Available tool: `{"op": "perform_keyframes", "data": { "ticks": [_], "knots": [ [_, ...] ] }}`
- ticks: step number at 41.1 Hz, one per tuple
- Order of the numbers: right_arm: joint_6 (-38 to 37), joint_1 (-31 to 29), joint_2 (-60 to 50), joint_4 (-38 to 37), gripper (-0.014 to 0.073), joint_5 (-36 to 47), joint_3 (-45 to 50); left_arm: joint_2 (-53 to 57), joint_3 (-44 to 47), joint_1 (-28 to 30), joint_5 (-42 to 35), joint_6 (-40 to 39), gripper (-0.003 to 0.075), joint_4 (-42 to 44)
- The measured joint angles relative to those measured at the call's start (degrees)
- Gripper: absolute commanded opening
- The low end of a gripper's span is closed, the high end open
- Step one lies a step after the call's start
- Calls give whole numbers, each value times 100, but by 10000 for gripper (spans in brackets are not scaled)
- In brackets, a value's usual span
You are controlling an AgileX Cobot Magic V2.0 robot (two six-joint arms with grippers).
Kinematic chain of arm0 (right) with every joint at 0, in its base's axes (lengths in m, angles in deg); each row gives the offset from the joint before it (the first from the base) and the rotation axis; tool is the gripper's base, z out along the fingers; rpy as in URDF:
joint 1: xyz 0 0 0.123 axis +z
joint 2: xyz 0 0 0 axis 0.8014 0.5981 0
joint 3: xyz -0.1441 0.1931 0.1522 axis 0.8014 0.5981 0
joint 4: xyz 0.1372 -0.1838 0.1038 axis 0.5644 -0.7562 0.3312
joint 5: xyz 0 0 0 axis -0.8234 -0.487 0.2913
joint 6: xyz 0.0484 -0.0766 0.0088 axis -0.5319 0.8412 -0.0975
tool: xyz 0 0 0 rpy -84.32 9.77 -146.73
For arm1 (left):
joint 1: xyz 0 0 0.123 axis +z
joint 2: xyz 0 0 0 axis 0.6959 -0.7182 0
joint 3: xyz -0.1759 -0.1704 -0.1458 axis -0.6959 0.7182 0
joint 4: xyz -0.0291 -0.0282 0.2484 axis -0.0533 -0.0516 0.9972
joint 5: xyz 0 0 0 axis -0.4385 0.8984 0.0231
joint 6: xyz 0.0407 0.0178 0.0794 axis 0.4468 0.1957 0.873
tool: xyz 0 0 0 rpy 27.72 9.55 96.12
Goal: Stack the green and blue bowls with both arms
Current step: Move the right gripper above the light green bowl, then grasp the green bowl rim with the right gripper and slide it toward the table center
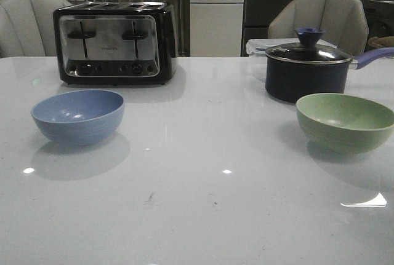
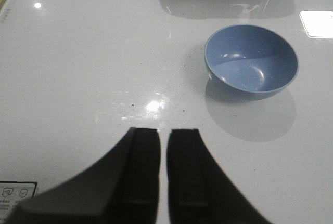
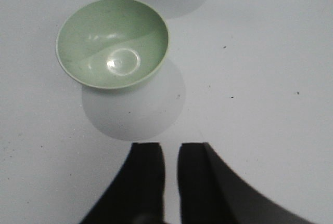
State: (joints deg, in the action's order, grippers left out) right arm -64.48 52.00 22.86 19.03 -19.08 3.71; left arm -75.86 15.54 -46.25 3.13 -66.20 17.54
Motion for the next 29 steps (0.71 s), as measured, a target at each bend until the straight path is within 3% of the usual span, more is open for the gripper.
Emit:
{"op": "perform_keyframes", "data": {
  "ticks": [3,5,14,29],
  "knots": [
    [0,0,268,0,536,34,0,-20,0,0,-21,0,512,0],
    [0,0,448,0,548,59,-9,-20,0,0,-45,0,522,0],
    [0,0,1448,197,548,80,-463,-20,0,0,-82,0,485,0],
    [0,0,3622,214,548,-270,-2263,-20,0,0,-93,0,412,-10]
  ]
}}
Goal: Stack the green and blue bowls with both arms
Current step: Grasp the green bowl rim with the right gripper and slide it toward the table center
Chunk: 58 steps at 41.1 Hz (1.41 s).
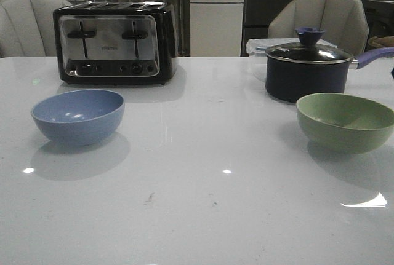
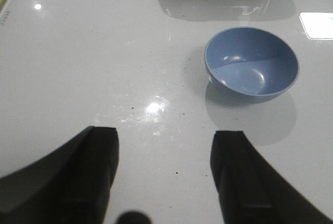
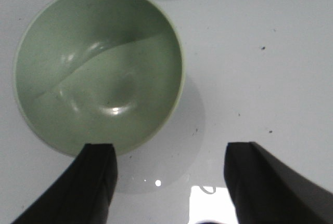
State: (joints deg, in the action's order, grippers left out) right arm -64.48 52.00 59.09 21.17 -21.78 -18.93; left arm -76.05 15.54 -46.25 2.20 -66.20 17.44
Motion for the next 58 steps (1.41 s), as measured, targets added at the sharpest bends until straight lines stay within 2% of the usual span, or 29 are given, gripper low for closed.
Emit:
{"op": "perform_keyframes", "data": {
  "ticks": [12,16,19,28,42,51,58],
  "knots": [
    [0,0,1563,-395,548,-427,-1266,0,0,0,0,0,401,0],
    [0,0,1988,-458,524,-512,-1557,0,0,0,0,0,400,0],
    [0,0,2277,-464,477,-560,-1716,0,0,0,0,0,401,0],
    [0,0,2758,-468,254,-783,-1999,0,0,0,0,0,401,0],
    [25,23,2596,-395,64,-906,-2084,0,0,0,0,0,401,0],
    [215,326,2022,-252,55,-1049,-2084,0,0,0,0,0,400,-3],
    [456,962,1575,237,55,-1094,-2084,0,0,0,0,0,400,-3]
  ]
}}
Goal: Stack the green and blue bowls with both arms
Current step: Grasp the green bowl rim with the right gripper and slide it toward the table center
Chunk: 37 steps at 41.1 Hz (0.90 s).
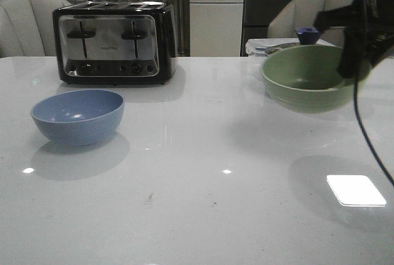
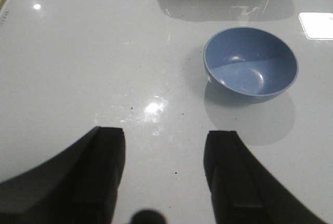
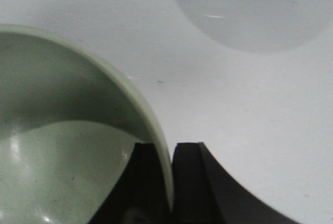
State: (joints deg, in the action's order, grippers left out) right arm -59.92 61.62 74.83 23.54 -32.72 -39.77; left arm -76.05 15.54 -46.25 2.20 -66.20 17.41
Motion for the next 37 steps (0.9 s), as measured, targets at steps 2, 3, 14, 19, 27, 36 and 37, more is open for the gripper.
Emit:
{"op": "perform_keyframes", "data": {
  "ticks": [2,3,14,19,27,36,37],
  "knots": [
    [99,228,-45,187,55,-11,0,0,0,0,0,0,401,0],
    [139,325,-43,267,55,-11,0,0,0,0,0,0,400,0],
    [258,1266,307,756,55,-18,0,0,0,0,0,0,401,0],
    [271,1419,734,899,55,92,0,0,0,0,0,0,401,0],
    [271,1478,1160,1081,87,414,0,0,0,0,0,0,401,0],
    [298,1478,1344,1138,368,471,0,0,0,0,0,0,401,0],
    [314,1478,1344,1138,389,471,0,0,0,0,0,0,401,0]
  ]
}}
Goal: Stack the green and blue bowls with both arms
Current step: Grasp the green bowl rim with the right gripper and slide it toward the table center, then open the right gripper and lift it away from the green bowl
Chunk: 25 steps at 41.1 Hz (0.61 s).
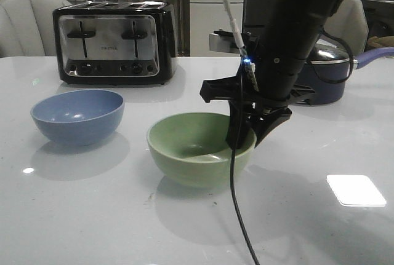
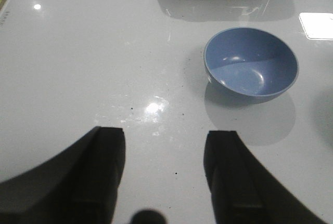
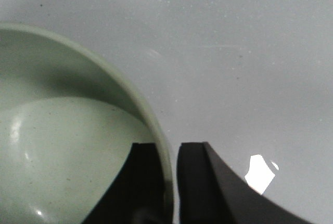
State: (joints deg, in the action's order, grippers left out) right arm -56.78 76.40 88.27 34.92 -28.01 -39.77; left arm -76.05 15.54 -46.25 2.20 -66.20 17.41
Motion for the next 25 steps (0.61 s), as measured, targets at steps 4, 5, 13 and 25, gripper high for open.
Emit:
{"op": "perform_keyframes", "data": {
  "ticks": [4,5,13,25],
  "knots": [
    [96,0,0,8,426,2,0,0,0,0,0,0,400,0],
    [111,0,-13,8,426,12,0,0,0,0,0,0,401,0],
    [400,24,-608,8,426,114,175,0,0,0,0,0,401,0],
    [937,169,-2958,13,426,708,1670,0,0,0,-8,0,401,0]
  ]
}}
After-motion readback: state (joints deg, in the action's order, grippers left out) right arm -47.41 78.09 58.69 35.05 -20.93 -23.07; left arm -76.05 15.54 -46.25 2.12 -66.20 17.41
